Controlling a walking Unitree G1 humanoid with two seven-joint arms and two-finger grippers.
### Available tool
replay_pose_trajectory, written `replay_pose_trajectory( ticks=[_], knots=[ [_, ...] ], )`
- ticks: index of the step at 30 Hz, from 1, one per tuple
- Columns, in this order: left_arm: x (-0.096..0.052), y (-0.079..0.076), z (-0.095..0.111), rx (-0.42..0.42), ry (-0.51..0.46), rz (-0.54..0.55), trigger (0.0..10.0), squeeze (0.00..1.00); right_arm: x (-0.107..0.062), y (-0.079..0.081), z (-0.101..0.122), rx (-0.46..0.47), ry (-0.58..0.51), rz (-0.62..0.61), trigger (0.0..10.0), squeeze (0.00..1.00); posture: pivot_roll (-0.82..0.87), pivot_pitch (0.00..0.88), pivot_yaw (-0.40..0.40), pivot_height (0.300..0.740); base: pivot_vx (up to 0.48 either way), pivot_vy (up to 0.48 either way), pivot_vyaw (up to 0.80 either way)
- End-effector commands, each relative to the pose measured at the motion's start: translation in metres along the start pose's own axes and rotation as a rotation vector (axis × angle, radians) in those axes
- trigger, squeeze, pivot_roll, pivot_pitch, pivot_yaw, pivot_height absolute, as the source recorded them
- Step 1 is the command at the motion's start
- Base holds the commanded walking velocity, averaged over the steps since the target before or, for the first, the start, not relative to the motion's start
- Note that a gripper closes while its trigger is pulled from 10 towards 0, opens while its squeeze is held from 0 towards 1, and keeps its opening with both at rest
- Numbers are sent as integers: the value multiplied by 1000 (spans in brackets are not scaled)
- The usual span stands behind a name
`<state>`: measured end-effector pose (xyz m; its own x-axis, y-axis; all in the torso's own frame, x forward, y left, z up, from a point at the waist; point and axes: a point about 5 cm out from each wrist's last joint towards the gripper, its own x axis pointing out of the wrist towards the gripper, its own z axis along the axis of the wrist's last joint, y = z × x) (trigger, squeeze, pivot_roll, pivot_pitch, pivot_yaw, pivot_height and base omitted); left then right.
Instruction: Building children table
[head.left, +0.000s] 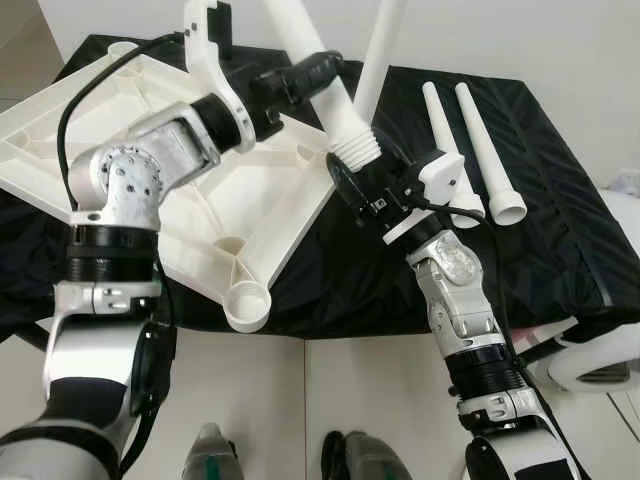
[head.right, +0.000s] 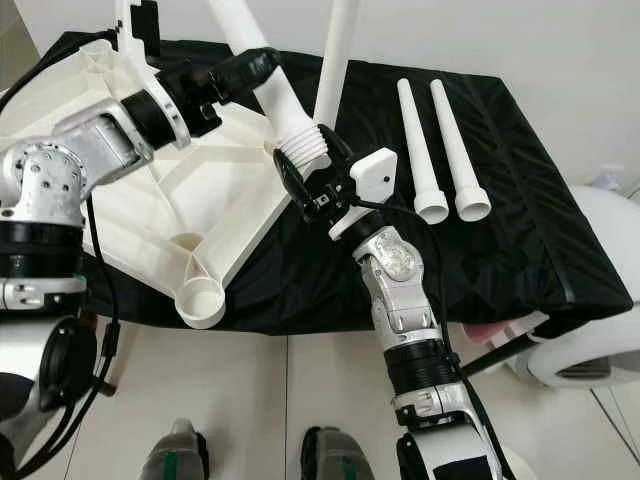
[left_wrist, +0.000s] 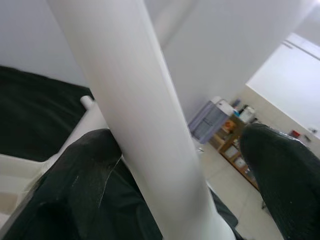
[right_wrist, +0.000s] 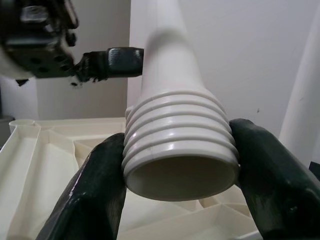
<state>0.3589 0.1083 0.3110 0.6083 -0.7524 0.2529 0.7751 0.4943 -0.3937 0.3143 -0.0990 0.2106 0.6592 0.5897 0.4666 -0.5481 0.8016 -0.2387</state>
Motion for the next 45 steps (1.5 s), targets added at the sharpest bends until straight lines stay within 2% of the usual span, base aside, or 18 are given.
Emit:
replay_pose_trajectory(
  ticks=[1,5,6,9,18,19,22,27,31,32,33,34,36,37,39,42,44,45],
  knots=[
    [2,-3,9,19,-15,-162,10000,0,-5,4,-4,-13,24,35,10000,0,35,60,-71,740,0,0,0],
    [3,2,10,19,-17,-138,10000,0,-6,4,-5,-12,29,39,10000,0,35,59,-70,740,0,0,0],
    [4,13,13,2,-16,-73,10000,0,-9,5,-8,-18,41,44,10000,0,35,56,-65,740,0,0,0],
    [6,20,13,-11,-6,-25,10000,0,-10,6,-9,-22,48,45,10000,0,33,53,-62,740,0,0,0],
    [11,20,16,-15,-4,-20,9686,0,-17,9,-16,-31,78,51,10000,0,32,44,-55,740,0,0,0],
    [12,19,17,-32,-14,-33,0,0,-19,8,-18,-38,88,50,10000,0,33,42,-54,740,0,0,0],
    [13,15,19,-51,-33,-61,0,0,-21,7,-21,-44,99,45,10000,0,32,40,-53,740,0,0,0],
    [15,8,15,-13,-18,-103,0,0,-23,6,-23,-48,110,39,10000,0,34,35,-54,740,0,0,0],
    [17,7,17,-48,-41,-111,0,0,-25,6,-26,-59,124,42,10000,0,37,39,-61,740,0,0,0],
    [18,6,18,-53,-42,-104,0,0,-26,6,-27,-50,134,46,10000,63,39,43,-64,740,0,0,0],
    [18,6,18,-53,-42,-104,0,0,-26,6,-27,-50,134,46,10000,63,39,43,-64,740,0,0,0],
    [20,5,18,-47,-31,-86,1333,0,-28,6,-31,-14,151,55,10000,1000,40,46,-66,740,0,0,0],
    [20,6,18,-42,-24,-76,1333,0,-28,7,-32,6,156,59,10000,1000,40,46,-66,740,0,0,0],
    [20,5,19,-43,-29,-75,10000,0,-29,7,-32,8,160,59,10000,1000,40,49,-67,740,0,0,0],
    [20,5,20,-31,-31,-65,10000,0,-30,6,-33,3,163,53,10000,1000,39,52,-67,740,0,0,0],
    [20,1,22,35,-28,-49,10000,0,-31,5,-33,-2,169,46,10000,1000,40,52,-69,740,0,0,0],
    [19,-4,23,119,-38,-26,10000,0,-31,0,-30,-15,171,24,10000,1000,32,54,-70,740,0,0,0],
    [19,-4,23,119,-38,-26,10000,0,-31,0,-30,-15,171,24,10000,1000,32,54,-70,740,0,0,0]
  ],
)
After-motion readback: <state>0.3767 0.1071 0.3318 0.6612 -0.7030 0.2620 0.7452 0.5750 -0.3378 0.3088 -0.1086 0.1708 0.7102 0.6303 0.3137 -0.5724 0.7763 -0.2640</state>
